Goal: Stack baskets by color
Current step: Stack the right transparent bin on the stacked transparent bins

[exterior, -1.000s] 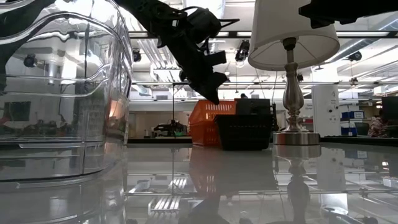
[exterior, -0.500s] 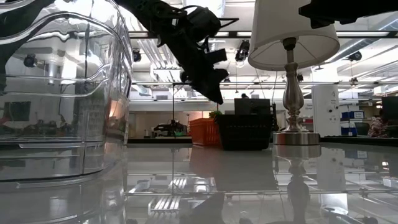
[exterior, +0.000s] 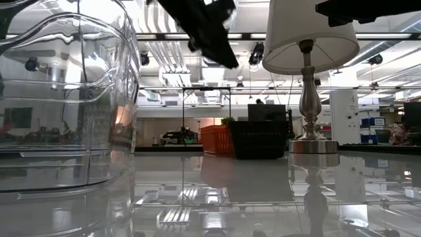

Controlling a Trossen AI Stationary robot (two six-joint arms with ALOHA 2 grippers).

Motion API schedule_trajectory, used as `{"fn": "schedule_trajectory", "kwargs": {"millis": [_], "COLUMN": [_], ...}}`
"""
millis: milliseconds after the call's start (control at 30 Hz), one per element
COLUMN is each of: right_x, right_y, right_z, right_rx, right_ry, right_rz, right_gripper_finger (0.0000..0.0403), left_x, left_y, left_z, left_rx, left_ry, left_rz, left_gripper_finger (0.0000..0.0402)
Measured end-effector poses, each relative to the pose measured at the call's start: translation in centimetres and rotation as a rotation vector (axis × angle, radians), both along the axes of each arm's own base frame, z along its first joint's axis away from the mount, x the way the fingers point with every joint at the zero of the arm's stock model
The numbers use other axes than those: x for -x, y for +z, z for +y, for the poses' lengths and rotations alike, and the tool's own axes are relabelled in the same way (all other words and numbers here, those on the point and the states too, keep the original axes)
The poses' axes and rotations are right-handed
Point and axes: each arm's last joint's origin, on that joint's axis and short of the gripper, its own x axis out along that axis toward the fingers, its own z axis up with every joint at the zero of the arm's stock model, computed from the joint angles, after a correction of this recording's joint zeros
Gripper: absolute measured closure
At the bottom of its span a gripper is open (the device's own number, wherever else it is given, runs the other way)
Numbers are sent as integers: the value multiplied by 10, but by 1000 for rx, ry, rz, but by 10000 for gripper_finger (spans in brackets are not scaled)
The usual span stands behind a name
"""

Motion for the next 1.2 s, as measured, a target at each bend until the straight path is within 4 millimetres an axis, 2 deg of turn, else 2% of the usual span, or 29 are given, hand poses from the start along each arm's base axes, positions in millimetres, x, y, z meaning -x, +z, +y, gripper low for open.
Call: {"fn": "schedule_trajectory", "kwargs": {"millis": [167,367,633,767,867,967,1100,1200], "right_x": [0,-1,-8,-16,-24,-32,-44,-51], "right_y": [3,8,13,12,12,10,8,8], "right_z": [0,0,2,4,6,8,11,13], "right_rx": [-7,-27,-88,-106,-136,-162,-170,-167], "right_ry": [-1,-2,-8,-12,-18,-25,-32,-31], "right_rz": [-31,-69,-51,-21,6,42,87,105], "right_gripper_finger": [394,394,394,394,394,394,394,394], "left_x": [21,51,106,128,137,146,155,161], "left_y": [14,21,32,30,19,-4,-38,-60], "left_z": [-50,-101,-150,-170,-181,-185,-179,-170], "left_rx": [15,83,299,337,400,423,389,320], "left_ry": [-123,-201,-198,-204,-215,-194,-137,-83], "left_rz": [57,148,286,378,460,557,663,710], "left_gripper_finger": [260,260,262,286,318,354,395,396]}}
